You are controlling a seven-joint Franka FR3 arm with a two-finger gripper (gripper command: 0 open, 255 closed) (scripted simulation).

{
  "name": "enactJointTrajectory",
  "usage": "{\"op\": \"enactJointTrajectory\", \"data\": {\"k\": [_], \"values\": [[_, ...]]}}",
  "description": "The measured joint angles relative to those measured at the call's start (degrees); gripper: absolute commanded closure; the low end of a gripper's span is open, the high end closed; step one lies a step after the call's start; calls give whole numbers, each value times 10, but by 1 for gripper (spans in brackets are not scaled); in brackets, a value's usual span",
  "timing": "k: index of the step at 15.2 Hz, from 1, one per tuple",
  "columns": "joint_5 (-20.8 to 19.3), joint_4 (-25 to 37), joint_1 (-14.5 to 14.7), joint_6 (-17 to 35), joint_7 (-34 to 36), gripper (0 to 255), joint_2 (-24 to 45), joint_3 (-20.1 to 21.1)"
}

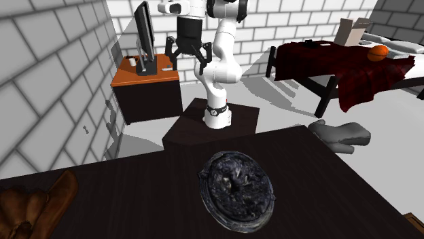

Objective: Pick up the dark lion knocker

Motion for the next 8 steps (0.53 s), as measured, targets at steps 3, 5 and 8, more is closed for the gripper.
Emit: {"op": "enactJointTrajectory", "data": {"k": [3, 5, 8], "values": [[6, 15, 0, 5, 13, 0, 26, 9], [15, 44, 2, 10, 38, 0, 72, 25], [24, 81, 2, 21, 69, 0, 136, 43]]}}
